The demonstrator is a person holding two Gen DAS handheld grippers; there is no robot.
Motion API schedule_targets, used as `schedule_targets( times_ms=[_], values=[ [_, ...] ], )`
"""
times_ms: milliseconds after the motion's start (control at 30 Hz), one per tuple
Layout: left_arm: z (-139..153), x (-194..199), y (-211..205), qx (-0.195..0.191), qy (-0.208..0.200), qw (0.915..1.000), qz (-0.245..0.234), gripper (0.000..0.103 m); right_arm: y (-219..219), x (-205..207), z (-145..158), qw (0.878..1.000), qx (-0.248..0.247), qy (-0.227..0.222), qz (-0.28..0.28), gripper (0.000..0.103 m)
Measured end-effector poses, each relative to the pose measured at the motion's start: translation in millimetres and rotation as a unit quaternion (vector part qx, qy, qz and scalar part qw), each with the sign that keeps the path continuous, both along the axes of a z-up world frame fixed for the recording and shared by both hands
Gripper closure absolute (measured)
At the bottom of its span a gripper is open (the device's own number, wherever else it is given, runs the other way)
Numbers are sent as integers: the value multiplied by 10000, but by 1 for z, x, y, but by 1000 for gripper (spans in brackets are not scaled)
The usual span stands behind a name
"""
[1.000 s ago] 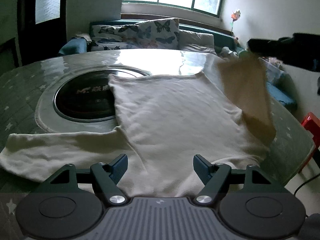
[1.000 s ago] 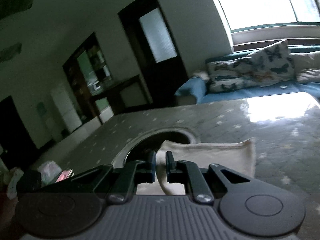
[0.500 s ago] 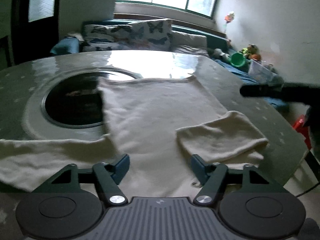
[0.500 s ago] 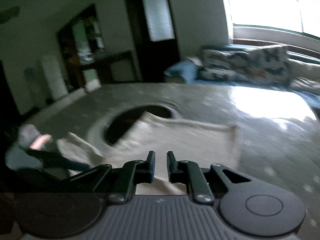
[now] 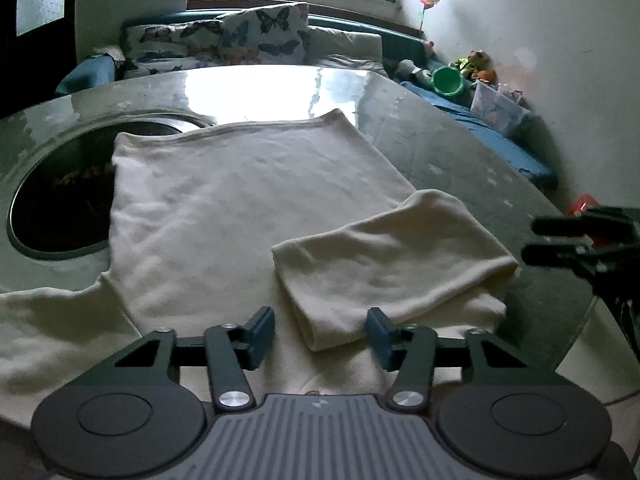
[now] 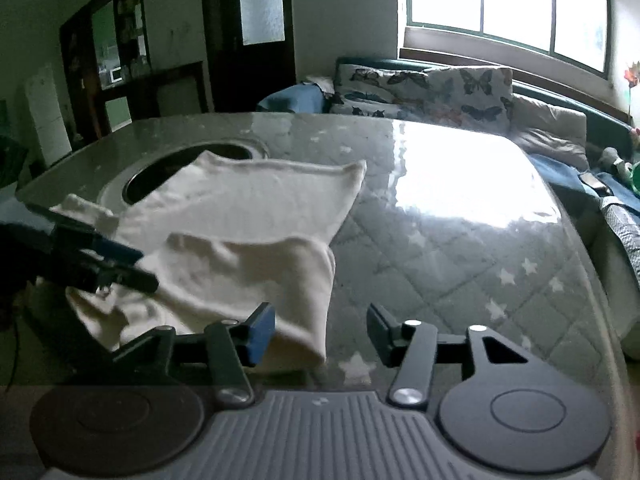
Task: Fold clothes
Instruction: 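Grasp the sweatshirt side edge with the left gripper and fold it inward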
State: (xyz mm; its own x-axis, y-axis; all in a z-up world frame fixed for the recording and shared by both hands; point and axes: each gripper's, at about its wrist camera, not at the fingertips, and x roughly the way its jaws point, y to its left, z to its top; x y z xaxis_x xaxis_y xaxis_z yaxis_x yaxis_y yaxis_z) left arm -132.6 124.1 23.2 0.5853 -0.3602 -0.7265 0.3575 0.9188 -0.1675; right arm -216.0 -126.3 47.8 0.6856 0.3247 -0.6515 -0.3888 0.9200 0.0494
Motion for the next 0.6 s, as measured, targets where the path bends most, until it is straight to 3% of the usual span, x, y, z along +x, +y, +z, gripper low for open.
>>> schedule_targets(
  times_ms=[67,100,200,367,600],
  values=[
    [0,1,-1,-9,20,10000,4,70,0,0,-8,10000,30,63,-17,51],
    [0,2,-1,-29,39,10000,2,81,1,0,-11,9999,47,86,-28,51],
    [5,2,-4,-17,-21,10000,18,92,3,1,-17,9999,77,84,-56,51],
    [30,-1,-9,6,-422,9991,11,94,7,2,-25,9998,167,80,-103,45],
    [81,-1,-16,-112,-1138,9934,-102,94,13,4,-36,9986,446,130,-264,44]
  ],
)
